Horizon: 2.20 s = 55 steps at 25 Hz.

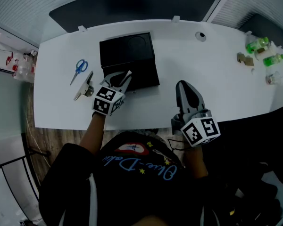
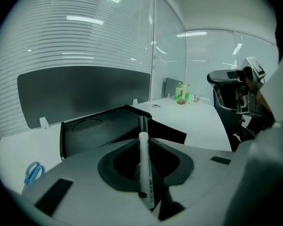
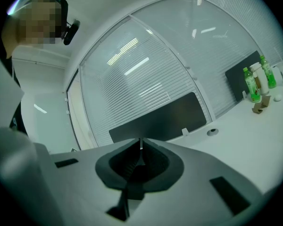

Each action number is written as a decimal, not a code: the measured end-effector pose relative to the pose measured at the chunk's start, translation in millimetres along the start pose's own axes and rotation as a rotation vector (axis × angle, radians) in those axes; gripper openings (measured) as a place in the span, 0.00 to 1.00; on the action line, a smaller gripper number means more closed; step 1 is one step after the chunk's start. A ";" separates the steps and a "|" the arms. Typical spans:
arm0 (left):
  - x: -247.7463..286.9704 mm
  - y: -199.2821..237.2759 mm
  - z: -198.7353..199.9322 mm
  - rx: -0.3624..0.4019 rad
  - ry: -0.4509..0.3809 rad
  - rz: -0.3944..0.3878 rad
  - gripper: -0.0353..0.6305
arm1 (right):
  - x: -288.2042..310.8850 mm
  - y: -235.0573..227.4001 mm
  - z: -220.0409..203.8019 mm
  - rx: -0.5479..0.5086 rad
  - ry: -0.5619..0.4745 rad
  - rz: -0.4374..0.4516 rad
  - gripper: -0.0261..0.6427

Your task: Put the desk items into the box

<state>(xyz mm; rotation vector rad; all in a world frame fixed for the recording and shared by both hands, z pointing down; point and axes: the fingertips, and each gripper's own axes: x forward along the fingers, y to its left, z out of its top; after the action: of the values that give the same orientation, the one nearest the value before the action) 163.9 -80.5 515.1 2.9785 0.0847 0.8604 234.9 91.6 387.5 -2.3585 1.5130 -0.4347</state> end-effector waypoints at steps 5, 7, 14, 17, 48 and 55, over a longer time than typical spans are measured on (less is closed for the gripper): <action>3.4 -2.5 -5.6 0.008 0.023 -0.009 0.16 | -0.6 -2.8 1.3 -0.004 -0.004 -0.003 0.07; 4.2 -4.2 -7.6 0.011 0.030 -0.015 0.17 | -1.4 -3.9 1.0 -0.002 -0.005 -0.005 0.07; 6.6 -10.1 -7.7 0.028 0.042 -0.050 0.16 | -3.2 -5.9 0.7 -0.004 -0.005 -0.010 0.07; 8.1 -11.7 -8.4 0.022 0.048 -0.059 0.17 | -4.1 -6.4 2.6 -0.005 -0.013 -0.012 0.07; 6.8 -24.3 -15.2 0.067 0.077 -0.085 0.18 | -11.3 -1.3 -0.5 -0.006 -0.023 -0.020 0.07; 6.2 -23.0 -13.8 0.054 0.061 -0.079 0.19 | -12.9 -0.6 -1.7 -0.007 -0.021 -0.023 0.07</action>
<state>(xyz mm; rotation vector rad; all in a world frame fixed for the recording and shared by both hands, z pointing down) 160.8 -56.8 528.8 2.9755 0.2290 0.9551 229.5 103.5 388.1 -2.3810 1.4813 -0.4092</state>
